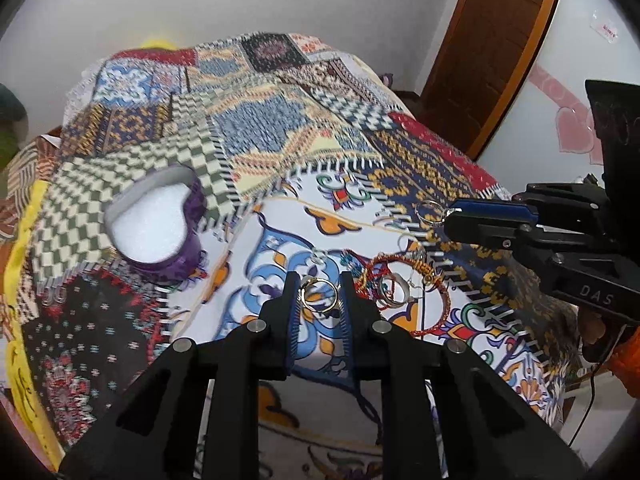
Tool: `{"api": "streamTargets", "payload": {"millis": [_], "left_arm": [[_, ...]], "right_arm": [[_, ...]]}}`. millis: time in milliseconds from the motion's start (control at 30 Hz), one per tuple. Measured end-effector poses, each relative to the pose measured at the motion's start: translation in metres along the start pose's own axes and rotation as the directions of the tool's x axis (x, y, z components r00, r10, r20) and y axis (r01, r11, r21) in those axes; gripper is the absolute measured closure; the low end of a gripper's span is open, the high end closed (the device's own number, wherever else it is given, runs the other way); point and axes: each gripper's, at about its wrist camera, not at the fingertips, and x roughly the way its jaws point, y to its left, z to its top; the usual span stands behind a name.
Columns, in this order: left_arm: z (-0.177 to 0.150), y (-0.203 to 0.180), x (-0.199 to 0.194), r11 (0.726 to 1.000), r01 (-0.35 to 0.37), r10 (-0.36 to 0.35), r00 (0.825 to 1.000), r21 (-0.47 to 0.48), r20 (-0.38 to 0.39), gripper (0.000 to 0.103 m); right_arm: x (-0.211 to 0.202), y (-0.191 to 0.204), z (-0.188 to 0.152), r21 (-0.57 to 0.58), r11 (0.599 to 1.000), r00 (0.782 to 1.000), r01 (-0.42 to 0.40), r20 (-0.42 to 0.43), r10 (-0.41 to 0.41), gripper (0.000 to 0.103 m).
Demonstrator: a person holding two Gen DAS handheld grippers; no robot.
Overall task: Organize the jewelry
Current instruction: 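Grasp a gold ring with the left tool while the right tool grasps a silver earring, then carry the ring and earring in both tools over the purple heart tin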
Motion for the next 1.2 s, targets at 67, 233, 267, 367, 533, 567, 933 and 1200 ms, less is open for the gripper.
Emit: {"api": "streamTargets", "payload": {"millis": [67,233,267,367,533,567,933,1200], "left_arm": [[0.002,0.002,-0.010,1.000,-0.010,0.010,1.000,-0.005,0.022,0.085],[0.010,0.011,-0.036,0.999,-0.031,0.033,0.996,-0.028,0.081,0.085],[0.012,0.013,-0.040,0.999,-0.036,0.038,0.995,-0.031,0.092,0.085],[0.016,0.019,-0.055,0.998,-0.051,0.056,0.990,-0.040,0.129,0.085],[0.023,0.030,-0.079,0.995,-0.085,0.093,0.977,-0.052,0.192,0.085],[0.024,0.032,-0.082,0.995,-0.089,0.098,0.975,-0.054,0.199,0.085],[0.035,0.072,-0.096,0.983,-0.144,0.168,0.956,-0.110,0.242,0.085],[0.024,0.090,-0.067,0.983,-0.128,0.148,0.977,-0.129,0.157,0.085]], "right_arm": [[-0.004,0.003,0.003,-0.001,1.000,1.000,-0.003,0.014,0.003,0.092],[-0.015,0.018,0.017,-0.016,1.000,0.998,-0.012,0.061,0.013,0.092],[-0.016,0.019,0.019,-0.020,1.000,0.998,-0.012,0.068,0.013,0.092],[-0.020,0.030,0.027,-0.045,0.999,0.996,-0.005,0.094,0.009,0.092],[-0.021,0.046,0.042,-0.071,0.997,0.992,-0.015,0.125,0.024,0.092],[-0.020,0.048,0.045,-0.073,0.997,0.991,-0.019,0.128,0.028,0.092],[0.002,0.072,0.080,-0.103,0.993,0.985,-0.064,0.153,0.079,0.092],[0.027,0.068,0.082,-0.080,0.994,0.991,-0.078,0.106,0.086,0.092]]}}
